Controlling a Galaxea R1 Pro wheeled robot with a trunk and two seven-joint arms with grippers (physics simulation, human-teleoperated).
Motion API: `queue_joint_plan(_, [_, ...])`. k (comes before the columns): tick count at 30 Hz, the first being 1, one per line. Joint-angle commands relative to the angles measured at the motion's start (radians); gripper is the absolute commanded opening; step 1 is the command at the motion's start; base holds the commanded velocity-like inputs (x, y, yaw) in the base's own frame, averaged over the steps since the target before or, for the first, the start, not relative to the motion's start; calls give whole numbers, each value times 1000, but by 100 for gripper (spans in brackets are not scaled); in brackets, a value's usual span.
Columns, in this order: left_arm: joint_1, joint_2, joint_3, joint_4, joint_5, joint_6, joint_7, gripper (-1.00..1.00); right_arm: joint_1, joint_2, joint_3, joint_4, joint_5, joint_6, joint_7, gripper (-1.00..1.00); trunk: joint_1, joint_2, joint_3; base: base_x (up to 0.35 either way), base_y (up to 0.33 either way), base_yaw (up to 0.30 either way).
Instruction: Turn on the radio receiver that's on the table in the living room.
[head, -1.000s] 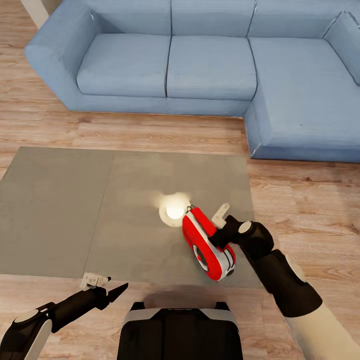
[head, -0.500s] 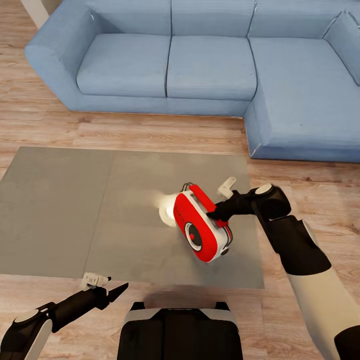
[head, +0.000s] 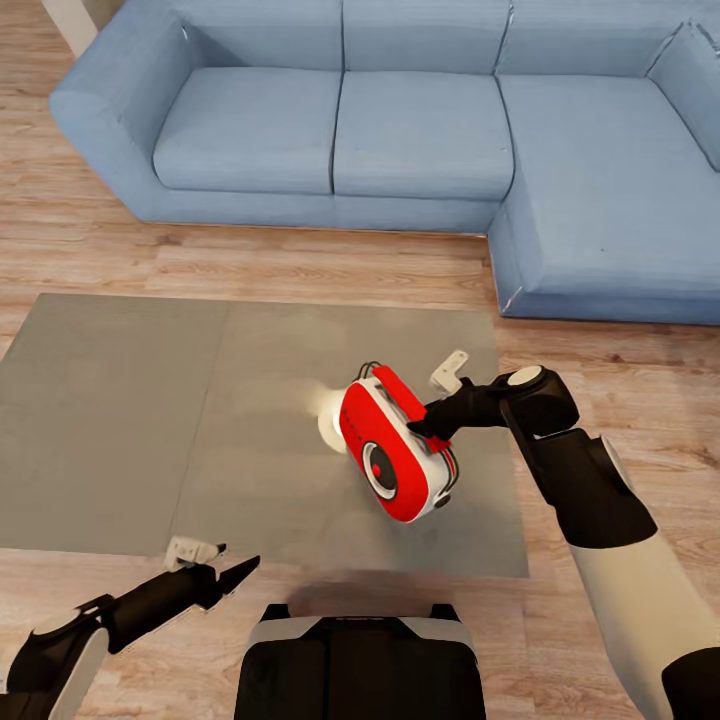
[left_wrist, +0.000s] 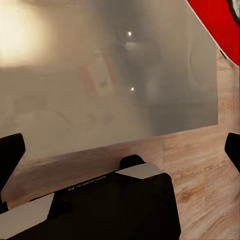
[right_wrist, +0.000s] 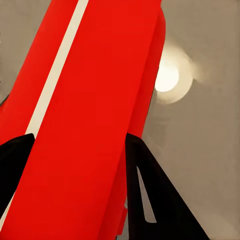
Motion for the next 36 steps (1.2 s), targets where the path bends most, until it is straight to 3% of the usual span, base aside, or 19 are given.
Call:
queue_joint_plan(1, [-7,0,0,0,4,2,0,100,0,0,0,0,-6,3,0,-100,0,0,0,0,0,0])
queue_joint_plan(4, [-33,0,-1,0,45,8,-1,100,0,3,1,0,-6,3,0,-100,0,0,0,0,0,0])
queue_joint_plan(5, [-41,1,-1,0,69,9,-1,100,1,4,1,0,-6,3,0,-100,0,0,0,0,0,0])
queue_joint_plan(6, [-65,4,-1,0,130,12,-2,100,1,6,1,0,-6,3,0,-100,0,0,0,0,0,0])
queue_joint_plan(8, [-82,5,-1,0,154,18,-2,100,1,6,1,0,-6,3,0,-100,0,0,0,0,0,0])
queue_joint_plan(16, [-189,-14,-2,-1,179,122,-3,100,1,8,1,0,-6,3,-1,-100,0,0,0,0,0,0])
queue_joint_plan(20, [-256,-53,-5,-1,181,168,-3,100,1,29,2,1,-5,3,-9,-100,0,0,0,0,0,0])
queue_joint_plan(21, [-303,-103,-7,-2,179,217,-4,100,1,51,2,1,-3,3,-29,-100,0,0,0,0,0,0])
queue_joint_plan(23, [-329,-133,-7,-2,178,246,-4,100,1,58,3,1,-3,3,-48,-100,0,0,0,0,0,0])
queue_joint_plan(24, [-333,-138,-7,-2,178,250,-4,-100,1,59,3,1,-3,3,-51,-100,0,0,0,0,0,0])
queue_joint_plan(27, [-346,-151,-9,-1,177,267,-6,-100,1,62,3,1,-3,3,-63,-100,0,0,0,0,0,0])
queue_joint_plan(36, [-350,-157,-11,-3,177,335,-6,-100,1,61,5,1,-3,3,-67,-100,0,0,0,0,0,0])
